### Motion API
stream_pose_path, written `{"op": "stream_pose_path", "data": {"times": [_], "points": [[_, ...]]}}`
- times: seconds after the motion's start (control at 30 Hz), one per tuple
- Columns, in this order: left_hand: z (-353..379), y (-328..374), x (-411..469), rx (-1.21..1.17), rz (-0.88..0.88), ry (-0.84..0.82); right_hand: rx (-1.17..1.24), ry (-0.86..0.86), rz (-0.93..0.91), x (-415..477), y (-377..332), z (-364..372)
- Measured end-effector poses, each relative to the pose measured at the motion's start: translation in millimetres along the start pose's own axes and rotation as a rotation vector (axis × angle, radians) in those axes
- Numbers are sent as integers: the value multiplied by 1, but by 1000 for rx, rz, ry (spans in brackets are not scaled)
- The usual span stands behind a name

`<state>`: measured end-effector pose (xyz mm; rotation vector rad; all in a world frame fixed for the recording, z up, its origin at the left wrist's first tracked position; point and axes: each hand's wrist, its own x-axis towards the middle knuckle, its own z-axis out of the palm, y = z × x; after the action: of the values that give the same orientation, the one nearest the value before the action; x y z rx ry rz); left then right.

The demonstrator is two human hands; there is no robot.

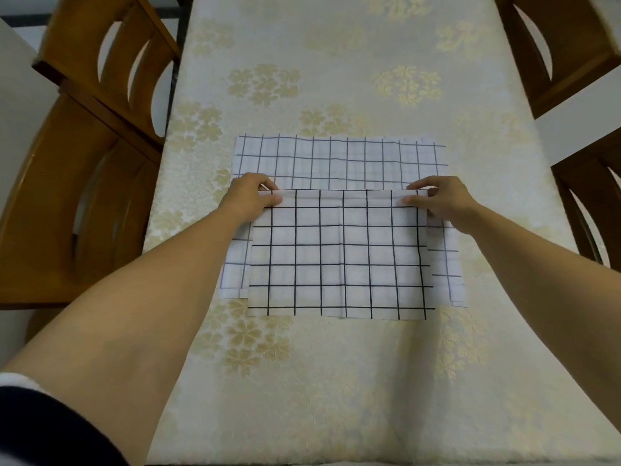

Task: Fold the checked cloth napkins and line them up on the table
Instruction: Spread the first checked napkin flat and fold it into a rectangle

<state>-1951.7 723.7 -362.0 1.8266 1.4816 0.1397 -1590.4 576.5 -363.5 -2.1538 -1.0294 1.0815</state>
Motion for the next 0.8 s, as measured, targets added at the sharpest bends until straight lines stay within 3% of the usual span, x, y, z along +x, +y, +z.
{"op": "stream_pose_path", "data": {"times": [0.17,0.33,0.4,0.5,0.57,0.67,0.8], "points": [[0,-2,0,-58,-28,74,76,34,17,-2,-4,1],[6,-2,2,39,-18,108,-96,142,52,1,-4,9],[10,0,2,209,33,217,-309,248,32,-2,-5,15],[27,12,-13,343,176,390,-627,454,-191,-19,-9,41],[48,22,-32,341,303,377,-662,393,-374,-36,-17,71],[84,26,-53,472,358,192,-778,185,-542,-52,-17,119],[107,17,-53,649,277,47,-793,62,-462,-50,-10,148]]}}
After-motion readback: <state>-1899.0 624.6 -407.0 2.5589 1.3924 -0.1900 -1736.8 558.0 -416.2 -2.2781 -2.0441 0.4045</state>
